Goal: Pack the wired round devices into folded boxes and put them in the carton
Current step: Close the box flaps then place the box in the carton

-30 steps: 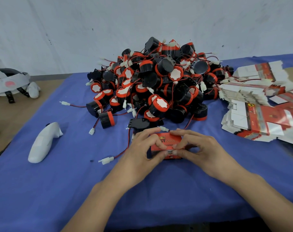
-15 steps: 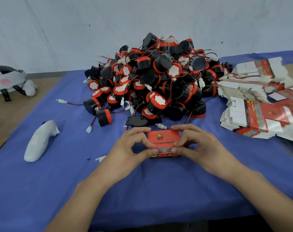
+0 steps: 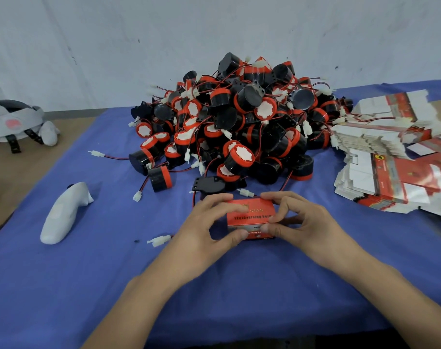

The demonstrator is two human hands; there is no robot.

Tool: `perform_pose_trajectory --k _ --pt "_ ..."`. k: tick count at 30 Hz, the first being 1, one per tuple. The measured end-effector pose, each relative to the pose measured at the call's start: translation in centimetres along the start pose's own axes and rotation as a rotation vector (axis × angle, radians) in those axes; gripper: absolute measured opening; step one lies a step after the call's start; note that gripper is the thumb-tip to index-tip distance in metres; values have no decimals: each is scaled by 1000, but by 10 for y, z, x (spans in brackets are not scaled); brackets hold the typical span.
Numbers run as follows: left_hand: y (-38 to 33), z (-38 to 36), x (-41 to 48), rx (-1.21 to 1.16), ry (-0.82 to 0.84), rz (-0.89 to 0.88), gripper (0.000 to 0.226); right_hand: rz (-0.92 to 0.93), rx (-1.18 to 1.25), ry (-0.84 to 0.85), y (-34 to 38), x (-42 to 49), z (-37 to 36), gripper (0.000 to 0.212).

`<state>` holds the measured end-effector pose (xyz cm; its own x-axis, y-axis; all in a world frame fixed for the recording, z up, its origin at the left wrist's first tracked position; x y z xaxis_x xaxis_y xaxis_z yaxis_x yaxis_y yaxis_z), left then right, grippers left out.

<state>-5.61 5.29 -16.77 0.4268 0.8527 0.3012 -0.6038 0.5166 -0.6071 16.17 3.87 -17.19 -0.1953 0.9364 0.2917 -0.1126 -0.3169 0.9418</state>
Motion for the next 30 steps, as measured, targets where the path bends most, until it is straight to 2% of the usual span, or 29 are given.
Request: perform_pose_trajectory --k 6,10,14,20,21,24,25,27,30 --pt "-8 -10 9 85 -17 -86 28 30 -105 23 1 4 2 23" --pt "-9 -10 12 42 -15 -59 23 17 -131 30 0 4 2 25" --pt "-8 -11 14 -13 -17 -3 5 0 -148 23 0 3 1 24" --pt "-11 -15 11 -124 13 85 14 -13 -143 4 3 -1 -1 23" --pt "-11 -16 10 -134 7 123 22 -32 -102 6 4 -1 -2 22" --pt "-12 -20 9 -113 -11 227 69 -47 -21 -8 6 -1 -3 19" --pt "-15 -20 9 -123 -12 230 73 -47 -4 -25 8 -1 -3 18" --pt "-22 -20 10 -250 -42 214 66 -13 53 -59 12 -1 -3 19" --pt "-30 -16 14 -479 -141 208 55 53 153 -104 20 0 -11 53"
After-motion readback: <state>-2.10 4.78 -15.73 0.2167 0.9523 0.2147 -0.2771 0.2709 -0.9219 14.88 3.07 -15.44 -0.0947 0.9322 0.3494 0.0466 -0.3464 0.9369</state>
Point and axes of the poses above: each hand's wrist, its own x-axis towards the middle knuckle, its own z-axis out of the back of the hand, y = z × x, the point moved 3 cm from there along x, towards the middle knuckle, and after that the axes turned 11 degrees about x, right-handed, at the moved point
